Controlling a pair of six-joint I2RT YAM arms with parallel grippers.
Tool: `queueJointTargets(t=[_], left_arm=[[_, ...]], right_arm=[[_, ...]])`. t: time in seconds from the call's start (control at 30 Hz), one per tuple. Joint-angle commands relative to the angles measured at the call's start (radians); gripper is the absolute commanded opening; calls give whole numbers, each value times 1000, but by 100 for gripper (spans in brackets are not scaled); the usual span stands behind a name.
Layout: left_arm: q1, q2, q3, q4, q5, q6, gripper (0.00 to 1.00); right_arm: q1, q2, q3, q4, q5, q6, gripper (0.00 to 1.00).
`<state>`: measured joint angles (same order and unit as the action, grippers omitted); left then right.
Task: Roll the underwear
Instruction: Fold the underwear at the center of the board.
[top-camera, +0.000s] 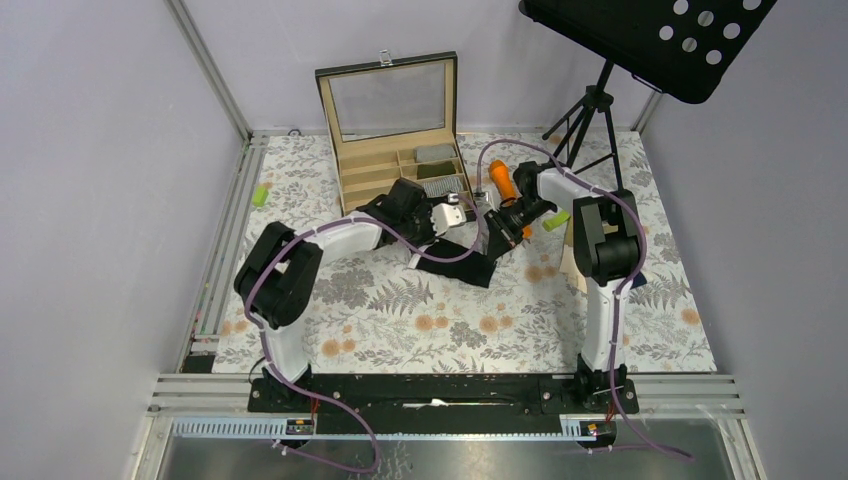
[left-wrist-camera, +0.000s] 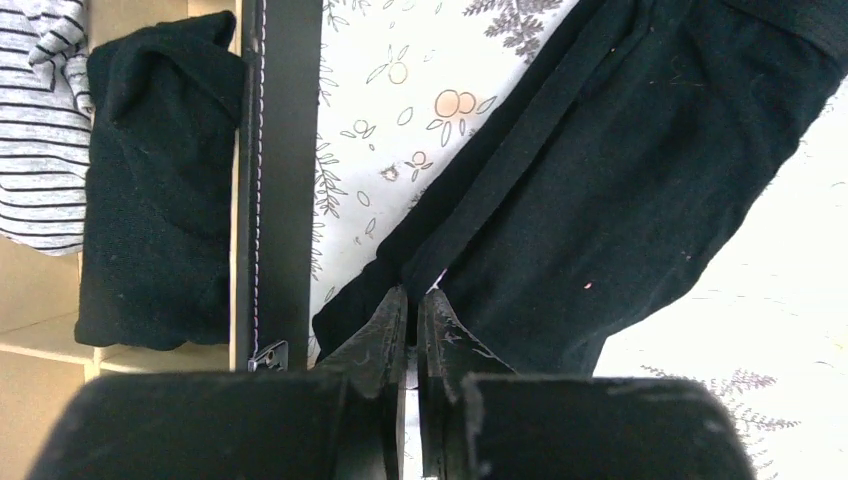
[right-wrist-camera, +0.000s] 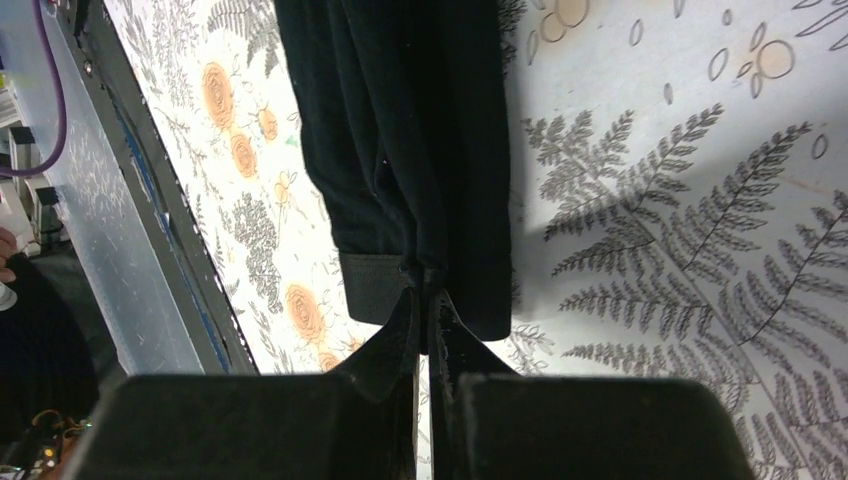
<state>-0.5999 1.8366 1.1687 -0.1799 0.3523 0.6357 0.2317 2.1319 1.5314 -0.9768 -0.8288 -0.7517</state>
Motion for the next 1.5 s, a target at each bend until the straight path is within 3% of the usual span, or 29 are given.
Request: queueJointTargets(t=[0.0,0.2,0.33,0.47,0.57,0.8,1.0,1.2,1.37,1.47], left_arm=[[12,33,61,41,-27,-4,3],[11,62,99,47,-59,-80,10],[11,46,120,53,-76,-134,19],[9,2,138,44,-77,-196,30],[9,-47,141,29,-77,-250,44],[9,-174,68,-51,-82,-337,48],[11,-307,-39,-146,-63,-371,49],[11,-385,-134,-174,-26,-410,49],[11,-392,-146,-181,-27,-400,49],[11,-386,-143,-170,-27,-398,49]], right_arm=[[-8,48,59,-5,13,67,0],[-12,67,53,44,37,127,4],[-12,31,30,64,57,151,13],[-12,-37,27,77,77,166,32],[-11,-88,7,121,98,188,54],[1,-22,45,105,139,172,68],[17,11,14,121,174,168,63],[51,10,-47,134,141,197,36],[121,-65,-233,185,55,318,21],[170,-138,-388,244,-5,451,19]])
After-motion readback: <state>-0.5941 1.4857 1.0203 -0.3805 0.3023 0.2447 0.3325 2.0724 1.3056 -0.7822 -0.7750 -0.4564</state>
